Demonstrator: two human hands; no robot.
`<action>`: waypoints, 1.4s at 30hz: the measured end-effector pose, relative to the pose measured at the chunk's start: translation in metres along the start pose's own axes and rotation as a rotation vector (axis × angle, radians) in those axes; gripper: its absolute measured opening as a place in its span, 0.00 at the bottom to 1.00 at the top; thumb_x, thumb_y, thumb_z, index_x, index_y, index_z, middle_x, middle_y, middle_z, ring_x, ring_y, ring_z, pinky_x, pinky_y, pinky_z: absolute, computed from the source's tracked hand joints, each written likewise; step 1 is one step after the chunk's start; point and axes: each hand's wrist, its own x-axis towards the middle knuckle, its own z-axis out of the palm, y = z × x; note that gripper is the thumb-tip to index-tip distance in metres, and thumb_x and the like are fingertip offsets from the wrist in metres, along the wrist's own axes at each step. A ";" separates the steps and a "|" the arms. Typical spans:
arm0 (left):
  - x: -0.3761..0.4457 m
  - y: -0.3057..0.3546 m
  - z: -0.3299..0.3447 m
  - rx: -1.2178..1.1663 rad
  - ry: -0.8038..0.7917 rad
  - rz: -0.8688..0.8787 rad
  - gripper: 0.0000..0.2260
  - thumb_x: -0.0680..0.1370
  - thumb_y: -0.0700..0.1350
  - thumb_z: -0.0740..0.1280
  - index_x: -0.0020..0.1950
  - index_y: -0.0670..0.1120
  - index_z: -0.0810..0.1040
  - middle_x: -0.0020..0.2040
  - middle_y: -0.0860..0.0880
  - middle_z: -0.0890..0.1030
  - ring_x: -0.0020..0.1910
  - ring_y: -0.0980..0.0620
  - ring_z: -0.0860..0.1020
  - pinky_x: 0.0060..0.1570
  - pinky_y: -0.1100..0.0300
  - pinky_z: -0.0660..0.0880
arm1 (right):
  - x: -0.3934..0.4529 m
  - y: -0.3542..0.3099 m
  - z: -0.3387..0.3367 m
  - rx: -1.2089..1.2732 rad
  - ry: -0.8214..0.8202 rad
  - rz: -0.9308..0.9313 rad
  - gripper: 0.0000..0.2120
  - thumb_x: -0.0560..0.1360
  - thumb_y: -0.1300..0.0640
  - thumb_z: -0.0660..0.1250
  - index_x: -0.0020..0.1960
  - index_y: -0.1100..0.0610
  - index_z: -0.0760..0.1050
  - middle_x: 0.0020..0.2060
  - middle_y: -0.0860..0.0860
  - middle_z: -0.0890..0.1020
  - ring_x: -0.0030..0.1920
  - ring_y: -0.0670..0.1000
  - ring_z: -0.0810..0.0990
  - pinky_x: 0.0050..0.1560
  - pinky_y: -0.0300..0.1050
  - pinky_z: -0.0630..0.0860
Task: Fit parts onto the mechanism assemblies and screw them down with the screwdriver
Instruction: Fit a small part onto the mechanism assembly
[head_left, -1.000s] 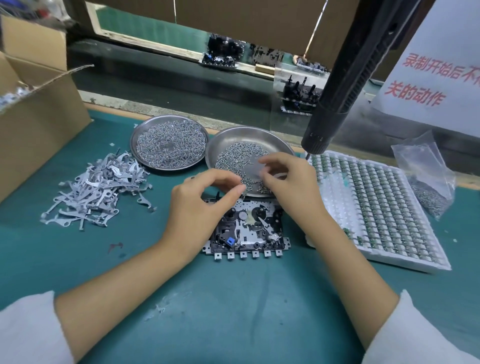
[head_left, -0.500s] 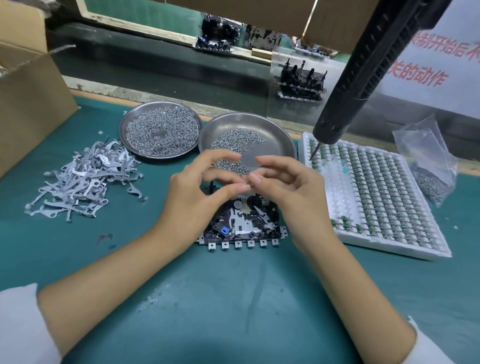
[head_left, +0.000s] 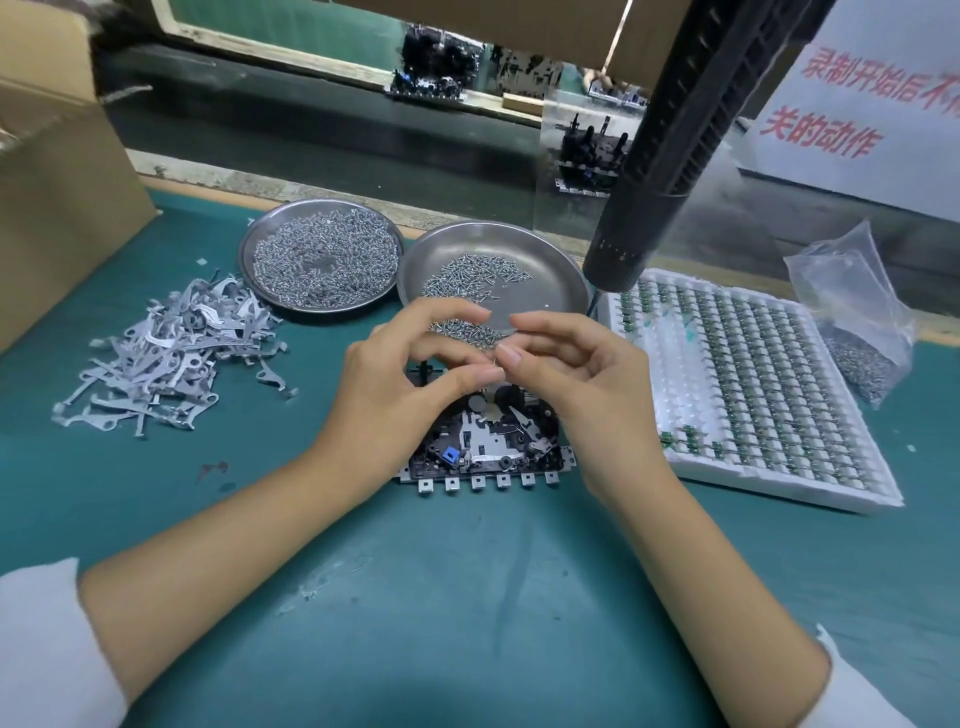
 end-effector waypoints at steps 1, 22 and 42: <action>0.000 0.000 0.000 -0.003 -0.002 0.004 0.15 0.68 0.53 0.73 0.53 0.57 0.76 0.39 0.60 0.84 0.46 0.58 0.81 0.63 0.46 0.70 | 0.000 0.000 0.000 -0.006 -0.002 -0.001 0.11 0.69 0.70 0.72 0.49 0.60 0.79 0.36 0.50 0.84 0.39 0.47 0.83 0.42 0.35 0.77; 0.000 -0.008 0.001 0.046 0.051 0.002 0.05 0.71 0.48 0.73 0.44 0.57 0.83 0.43 0.61 0.83 0.42 0.60 0.78 0.49 0.54 0.73 | 0.030 -0.030 -0.099 -1.132 0.115 -0.070 0.14 0.74 0.68 0.64 0.54 0.56 0.81 0.41 0.46 0.81 0.42 0.46 0.79 0.45 0.30 0.70; 0.001 -0.005 0.000 0.079 0.038 0.044 0.07 0.72 0.48 0.71 0.48 0.58 0.82 0.48 0.62 0.82 0.49 0.59 0.80 0.58 0.42 0.72 | 0.050 -0.025 -0.069 -1.744 -0.125 -0.137 0.10 0.70 0.71 0.59 0.42 0.56 0.65 0.37 0.54 0.68 0.43 0.60 0.74 0.36 0.46 0.62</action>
